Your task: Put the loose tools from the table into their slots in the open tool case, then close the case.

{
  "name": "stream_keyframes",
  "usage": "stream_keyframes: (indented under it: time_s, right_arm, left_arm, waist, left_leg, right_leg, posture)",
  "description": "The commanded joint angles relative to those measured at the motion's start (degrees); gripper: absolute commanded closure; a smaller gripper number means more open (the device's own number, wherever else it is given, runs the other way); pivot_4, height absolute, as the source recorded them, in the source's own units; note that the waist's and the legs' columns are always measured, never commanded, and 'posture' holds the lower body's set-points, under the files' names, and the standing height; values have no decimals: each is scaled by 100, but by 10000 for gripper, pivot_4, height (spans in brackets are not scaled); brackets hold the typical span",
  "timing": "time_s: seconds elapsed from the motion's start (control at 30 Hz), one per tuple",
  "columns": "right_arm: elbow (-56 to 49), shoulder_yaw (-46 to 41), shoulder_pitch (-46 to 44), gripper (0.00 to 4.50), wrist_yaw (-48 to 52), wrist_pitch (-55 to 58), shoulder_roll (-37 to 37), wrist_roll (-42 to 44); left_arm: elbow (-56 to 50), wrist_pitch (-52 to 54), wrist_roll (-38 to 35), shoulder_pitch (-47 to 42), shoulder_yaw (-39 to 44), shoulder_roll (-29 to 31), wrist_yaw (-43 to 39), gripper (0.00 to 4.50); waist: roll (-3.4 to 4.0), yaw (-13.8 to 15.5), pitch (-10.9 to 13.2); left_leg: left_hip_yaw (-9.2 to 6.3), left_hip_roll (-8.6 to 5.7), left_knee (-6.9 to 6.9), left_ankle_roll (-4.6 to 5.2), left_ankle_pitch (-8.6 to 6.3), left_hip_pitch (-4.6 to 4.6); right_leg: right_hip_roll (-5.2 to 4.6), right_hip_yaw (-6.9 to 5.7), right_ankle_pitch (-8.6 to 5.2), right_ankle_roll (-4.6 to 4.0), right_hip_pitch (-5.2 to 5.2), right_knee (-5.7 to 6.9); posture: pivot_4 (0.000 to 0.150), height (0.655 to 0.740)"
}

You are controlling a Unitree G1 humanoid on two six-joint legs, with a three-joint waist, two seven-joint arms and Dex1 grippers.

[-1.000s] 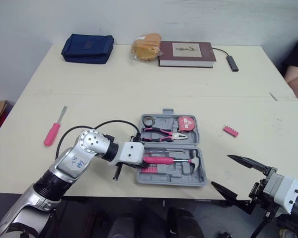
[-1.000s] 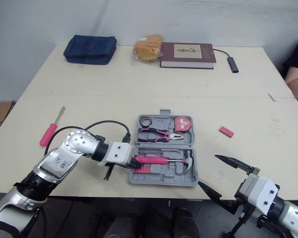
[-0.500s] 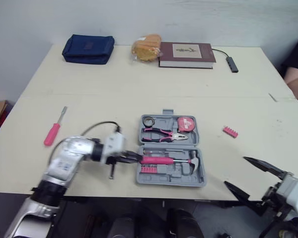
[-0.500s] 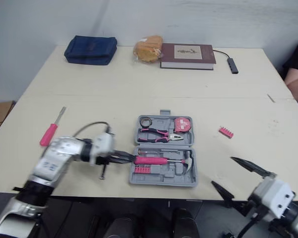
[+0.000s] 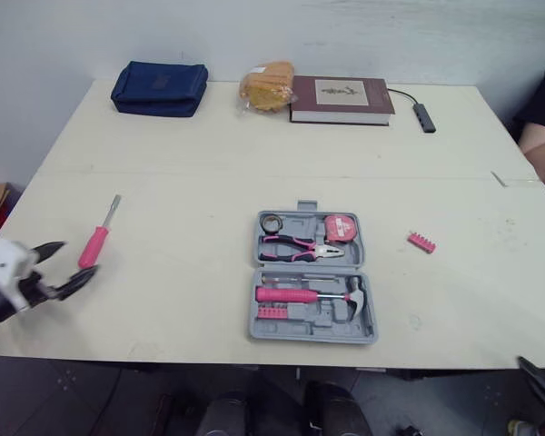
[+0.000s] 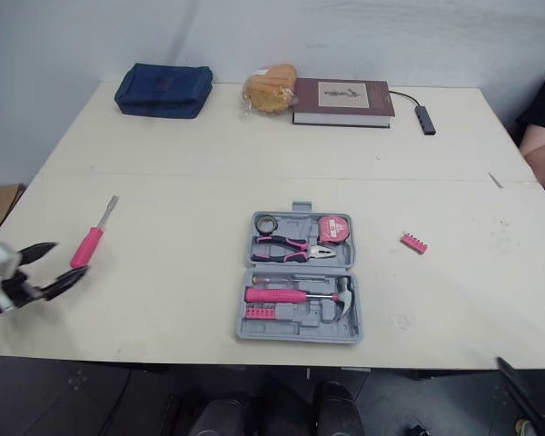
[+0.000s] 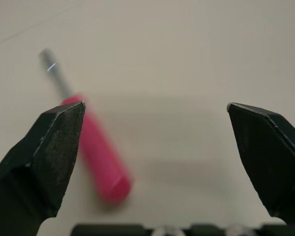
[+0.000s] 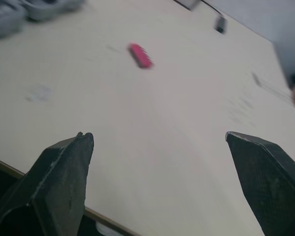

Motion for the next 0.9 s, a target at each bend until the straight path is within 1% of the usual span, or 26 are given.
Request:
stream_keyframes:
  time_s: [0.03, 0.1, 0.17, 0.27, 0.43, 0.57, 0.67, 0.7, 0.8, 0.9]
  right_arm:
    - [542, -337, 14, 0, -107, -514, -10, -60]
    - [948, -376, -41, 0, -181, -767, -23, -131]
    - [1176, -394, -87, 0, -290, -891, -21, -147]
    - [1306, -316, -109, 0, -315, -989, -50, -76]
    - [1593, -228, -280, 0, -273, -1097, -121, 6]
    - [1170, 27, -599, 0, -219, -623, -303, 246]
    - [815, 211, -736, 0, -225, -234, -454, 340]
    - [643, 319, -832, 0, -209, -27, -550, 396]
    - [155, 748, -1251, 0, -189, 806, -987, 507]
    - [95, 1102, -1859, 0, -432, 1820, -1529, 400]
  left_arm:
    - [662, -66, -144, 39, 585, 350, 451, 260]
    - [1082, -84, -58, 149, 693, 436, 758, 260]
    - [1248, -99, -50, 247, 771, 397, 976, 260]
    - [1172, -47, -208, 169, 815, 269, 989, 260]
    - [702, 239, -428, -241, 706, -35, 886, 260]
    - [-192, 699, -635, -631, 486, -381, 787, 260]
    - [-909, 1041, -718, -691, 253, -609, 715, 260]
    - [-1282, 1185, -748, -716, 60, -711, 630, 260]
    - [-2413, 1554, -817, -785, -605, -976, 276, 260]
    - [-3006, 1649, -944, -981, -968, -1132, -93, 260]
  waist:
    - [1, -3, 0]
    - [3, -7, 1]
    - [9, -27, 3]
    - [4, -23, 1]
    - [-4, 10, -3]
    - [-3, -2, -3]
    - [3, -34, -2]
    - [3, -56, -1]
    - [2, -118, -1]
    - [2, -136, -1]
  left_leg:
    - [0, 1, -1, 2, -1, 1]
    - [7, -1, -2, 2, -5, 3]
    - [14, -1, -2, 1, -7, 8]
    - [17, 0, -1, 0, -4, 11]
    - [17, 6, 1, -4, 2, 17]
    - [17, 5, 1, -19, 11, 15]
    - [18, 3, 5, -18, 11, 14]
    - [18, 4, 4, -19, 10, 13]
    - [18, 4, 6, -17, 12, 10]
    - [24, 1, 19, -11, 13, 10]
  right_leg:
    - [1, -1, 0, 0, 0, 0]
    - [-2, 0, 0, 0, 3, -6]
    - [-3, 2, 0, 1, 7, -10]
    - [-5, 6, 1, 2, 6, -2]
    - [-5, 7, 1, 1, 6, 13]
    - [-5, 9, 0, -1, 2, 19]
    - [-6, 10, 1, 1, 3, 20]
    - [-5, 10, 1, 1, 2, 20]
    - [-2, 6, 2, 2, 3, 20]
    - [-2, 12, 6, 10, 5, 23]
  posture:
    - [1500, 7400]
    - [1500, 7400]
    - [1500, 7400]
    - [1500, 7400]
    - [1500, 7400]
    - [1500, 7400]
    - [1500, 7400]
    - [1500, 7400]
    - [1500, 7400]
    - [1500, 7400]
